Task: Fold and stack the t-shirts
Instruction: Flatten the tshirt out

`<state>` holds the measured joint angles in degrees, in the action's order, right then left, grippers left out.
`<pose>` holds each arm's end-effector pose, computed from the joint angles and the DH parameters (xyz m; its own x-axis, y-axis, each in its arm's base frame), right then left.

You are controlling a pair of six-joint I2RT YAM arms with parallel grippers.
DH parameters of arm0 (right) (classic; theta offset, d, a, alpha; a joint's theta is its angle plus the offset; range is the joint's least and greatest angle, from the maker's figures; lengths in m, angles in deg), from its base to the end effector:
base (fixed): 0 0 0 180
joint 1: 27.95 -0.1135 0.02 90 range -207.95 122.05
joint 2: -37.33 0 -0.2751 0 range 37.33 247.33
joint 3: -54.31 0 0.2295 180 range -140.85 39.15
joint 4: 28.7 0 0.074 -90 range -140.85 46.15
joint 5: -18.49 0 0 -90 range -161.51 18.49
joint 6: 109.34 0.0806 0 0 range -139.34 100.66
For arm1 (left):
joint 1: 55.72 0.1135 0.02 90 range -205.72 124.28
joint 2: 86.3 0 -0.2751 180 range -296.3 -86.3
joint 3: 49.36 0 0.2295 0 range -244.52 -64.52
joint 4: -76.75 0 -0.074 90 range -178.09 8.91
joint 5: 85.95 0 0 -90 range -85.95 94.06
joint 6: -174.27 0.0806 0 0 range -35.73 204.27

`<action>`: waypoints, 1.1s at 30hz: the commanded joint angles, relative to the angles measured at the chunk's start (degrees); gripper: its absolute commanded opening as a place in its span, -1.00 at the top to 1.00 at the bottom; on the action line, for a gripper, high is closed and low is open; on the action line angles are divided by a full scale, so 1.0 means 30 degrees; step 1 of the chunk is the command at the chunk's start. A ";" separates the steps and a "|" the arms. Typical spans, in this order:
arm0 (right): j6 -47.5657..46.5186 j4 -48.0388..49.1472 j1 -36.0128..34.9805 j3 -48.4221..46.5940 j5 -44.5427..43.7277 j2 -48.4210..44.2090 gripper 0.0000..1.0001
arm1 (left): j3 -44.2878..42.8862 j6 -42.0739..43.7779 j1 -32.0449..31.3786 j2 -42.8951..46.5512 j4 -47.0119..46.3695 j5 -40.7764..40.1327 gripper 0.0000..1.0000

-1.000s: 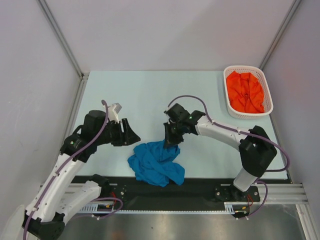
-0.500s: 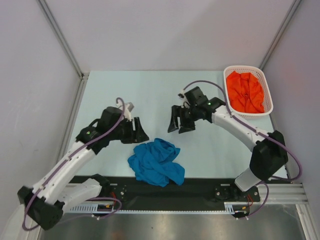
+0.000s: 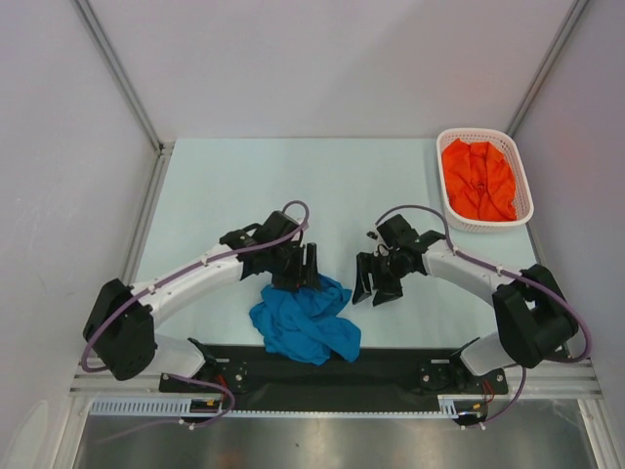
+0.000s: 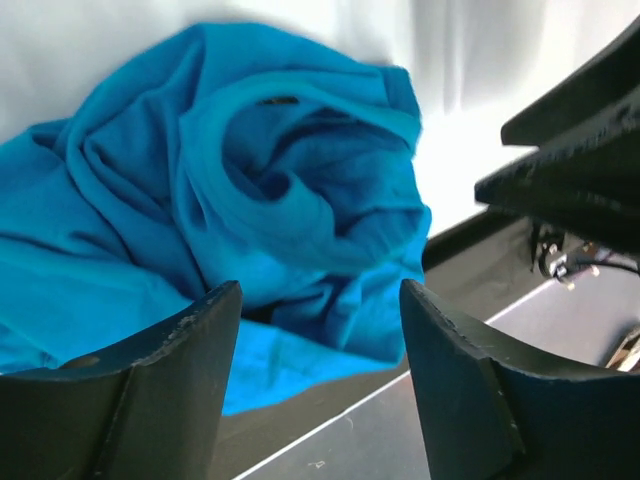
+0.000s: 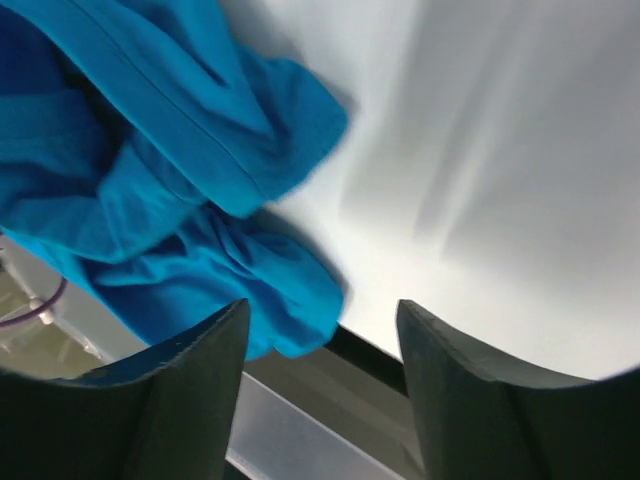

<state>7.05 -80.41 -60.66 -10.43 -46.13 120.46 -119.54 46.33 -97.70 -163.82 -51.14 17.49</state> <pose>0.1958 0.1668 0.1762 -0.9803 -0.1523 -0.1258 -0.1957 0.8362 0.5123 0.1849 -0.1916 0.2215 -0.9589 0.0583 -0.2778 0.1887 0.8621 -0.4704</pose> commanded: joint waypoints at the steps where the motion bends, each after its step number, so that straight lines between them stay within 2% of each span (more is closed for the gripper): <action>1: 0.0315 0.3248 -0.0288 -0.0405 0.1206 0.0819 -0.36 | -0.1286 -0.0568 -0.0012 -0.0788 -0.0890 -0.0668 -0.35; 6: 0.0518 0.4508 -0.0405 -0.1019 0.1352 0.2461 -0.42 | -0.1638 -0.0335 0.0017 -0.1700 -0.1124 -0.0785 -0.12; 7: 0.0519 0.4712 -0.0406 -0.1079 0.1265 0.3103 -0.41 | -0.1639 -0.0247 0.0075 -0.1817 -0.1154 -0.0902 -0.03; 8: 0.0577 0.4773 -0.0435 -0.1196 0.1206 0.3515 -0.40 | -0.1668 -0.0043 0.0134 -0.1905 -0.1241 -0.0990 0.19; 9: 0.0607 0.4918 -0.0406 -0.1284 0.1467 0.3781 -0.37 | -0.1726 0.0075 0.0193 -0.1964 -0.1213 -0.1078 0.28; 15: 0.1164 0.5507 -0.0026 -0.1811 0.1471 0.4165 0.11 | -0.2778 0.1773 0.0516 -0.1849 0.0074 -0.2160 0.89; 16: 0.1077 0.5158 0.0004 -0.2247 0.1295 0.4048 0.39 | -0.2984 0.1978 0.0516 -0.1586 0.0250 -0.2511 0.99; 18: 0.0901 0.4892 0.0297 -0.2660 0.1264 0.3436 0.93 | -0.3655 0.2593 0.0516 -0.0623 0.0690 -0.3507 1.00; 19: 0.0784 0.4368 0.0385 -0.2952 0.1206 0.3142 1.00 | -0.4008 0.2827 0.0516 -0.0269 0.0836 -0.3800 0.99; 22: 0.0112 0.1741 0.0590 -0.5087 -0.0955 0.1066 1.00 | -0.6086 0.4057 0.0516 0.1134 0.1861 -0.4418 0.99; 26: -0.0622 -0.1959 0.0620 -0.9275 -0.5260 -0.2128 1.00 | -0.9279 0.6338 0.0486 0.3305 0.2857 -0.5472 0.99; 27: -0.0653 -0.2487 0.0678 -1.0878 -0.7096 -0.2889 1.00 | -1.0445 0.6664 0.0486 0.3715 0.2888 -0.5560 0.99; 29: -0.0740 -0.3544 0.0795 -1.2206 -0.8428 -0.5115 1.00 | -1.1478 0.7482 0.0486 0.5000 0.2657 -0.5212 0.99; 30: -0.0741 -0.3866 0.0796 -1.3663 -1.0608 -0.5703 1.00 | -1.2266 0.7662 0.0486 0.5443 0.2480 -0.4832 0.99; 31: -0.0741 -0.4653 0.1086 -1.4345 -1.1413 -0.6637 1.00 | -1.2593 0.7751 0.0486 0.5796 0.2014 -0.3872 0.99; 33: -0.0945 -0.5448 0.1409 -1.5955 -1.3115 -0.7113 1.00 | -1.2975 0.7694 0.0486 0.6764 0.1223 -0.2550 0.99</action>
<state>6.27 -87.43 -58.14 -52.33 -69.88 103.44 -155.47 65.41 -96.47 -147.06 -45.15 6.14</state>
